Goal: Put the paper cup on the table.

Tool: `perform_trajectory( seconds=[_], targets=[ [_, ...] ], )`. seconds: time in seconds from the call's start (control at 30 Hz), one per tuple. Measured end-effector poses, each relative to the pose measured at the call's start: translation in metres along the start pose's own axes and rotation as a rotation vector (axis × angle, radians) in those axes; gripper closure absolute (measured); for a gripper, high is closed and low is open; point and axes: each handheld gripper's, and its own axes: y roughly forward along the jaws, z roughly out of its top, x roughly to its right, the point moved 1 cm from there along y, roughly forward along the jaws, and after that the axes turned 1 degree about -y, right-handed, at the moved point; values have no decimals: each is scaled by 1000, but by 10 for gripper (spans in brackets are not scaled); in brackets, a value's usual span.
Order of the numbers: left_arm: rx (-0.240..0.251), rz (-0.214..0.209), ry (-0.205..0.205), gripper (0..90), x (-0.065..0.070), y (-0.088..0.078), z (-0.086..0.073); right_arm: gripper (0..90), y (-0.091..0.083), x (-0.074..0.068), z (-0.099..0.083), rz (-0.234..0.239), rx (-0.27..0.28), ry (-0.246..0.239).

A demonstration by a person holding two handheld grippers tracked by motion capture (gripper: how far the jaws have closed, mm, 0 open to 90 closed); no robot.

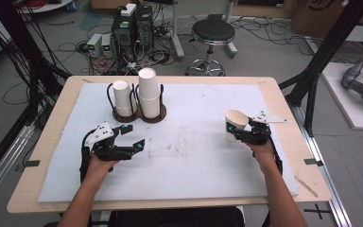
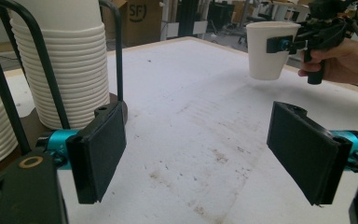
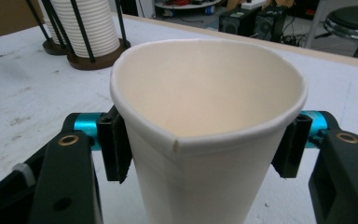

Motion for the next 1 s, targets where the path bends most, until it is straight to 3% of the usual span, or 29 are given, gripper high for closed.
perform_trajectory(
  seconds=[0.4, 0.77, 0.9, 1.0],
  targets=[
    [-3, -1, 0, 197, 1, 0, -1, 360, 9, 3, -7, -3, -68, 6],
    [-8, -5, 0, 197, 1, 1, -1, 346, 5, 5, -9, 7, -84, 8],
    [-13, -7, 2, 197, 2, 2, -1, 326, 1, 4, -12, 8, -80, -20],
    [-10, -8, 2, 197, 2, 3, -1, 293, -2, 5, -14, 6, -85, 8]
  ],
)
